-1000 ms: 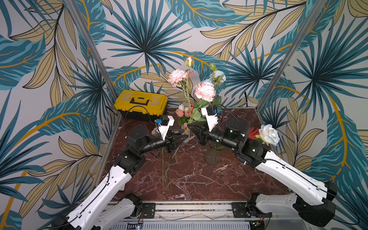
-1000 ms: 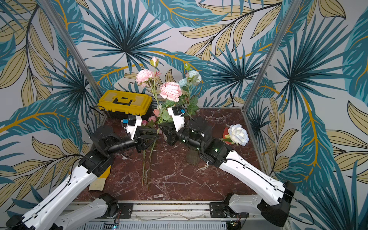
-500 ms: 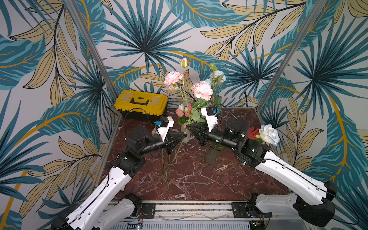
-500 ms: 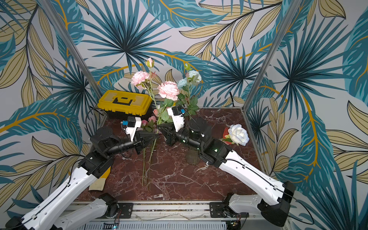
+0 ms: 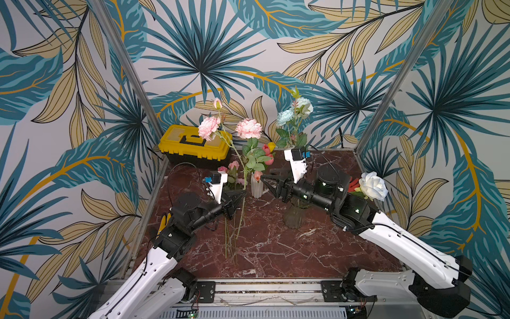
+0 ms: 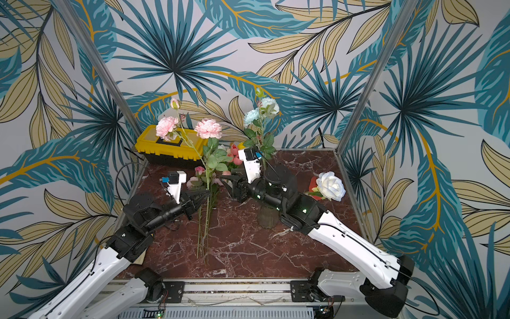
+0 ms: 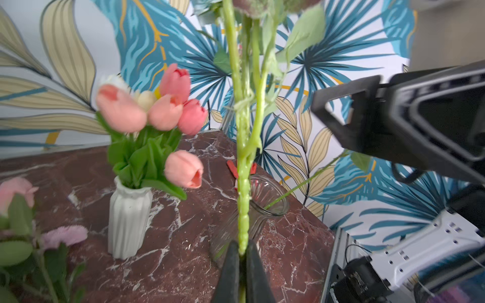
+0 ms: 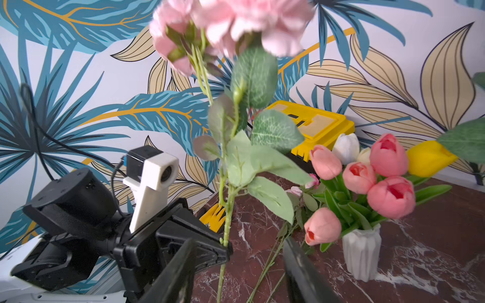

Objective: Pick out pink flowers from the vase
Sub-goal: Place the flower at the center of the board.

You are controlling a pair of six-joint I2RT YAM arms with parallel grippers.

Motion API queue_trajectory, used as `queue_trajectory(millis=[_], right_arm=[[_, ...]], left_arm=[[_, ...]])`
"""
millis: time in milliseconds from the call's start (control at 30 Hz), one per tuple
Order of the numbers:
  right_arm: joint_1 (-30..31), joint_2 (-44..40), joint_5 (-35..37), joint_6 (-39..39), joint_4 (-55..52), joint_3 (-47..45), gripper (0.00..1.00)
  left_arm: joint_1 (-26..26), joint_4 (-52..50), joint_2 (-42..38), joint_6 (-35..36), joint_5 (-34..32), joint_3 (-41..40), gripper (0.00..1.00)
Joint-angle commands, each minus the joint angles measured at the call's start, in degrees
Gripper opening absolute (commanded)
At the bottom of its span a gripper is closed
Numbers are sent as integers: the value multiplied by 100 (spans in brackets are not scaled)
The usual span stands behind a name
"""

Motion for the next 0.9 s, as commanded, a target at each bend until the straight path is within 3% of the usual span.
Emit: queue_trajectory(millis=[0,533,733,867], right_arm=[[21,-274,347,-223,-418,-36,55],[20,-334,117,-327,-604,25,57],[29,-293,27,-112,-544,-10,57],[34,-281,-39,-16,-453,-53,57]], left_arm=[[86,-192,-182,-494,-612,-446,0],[507,112,-14,-1388,-1058,-1256,0],[702,468,259,-1622,-906,-1373,0],[1103,772,824,-1721,-477,-1445,0]])
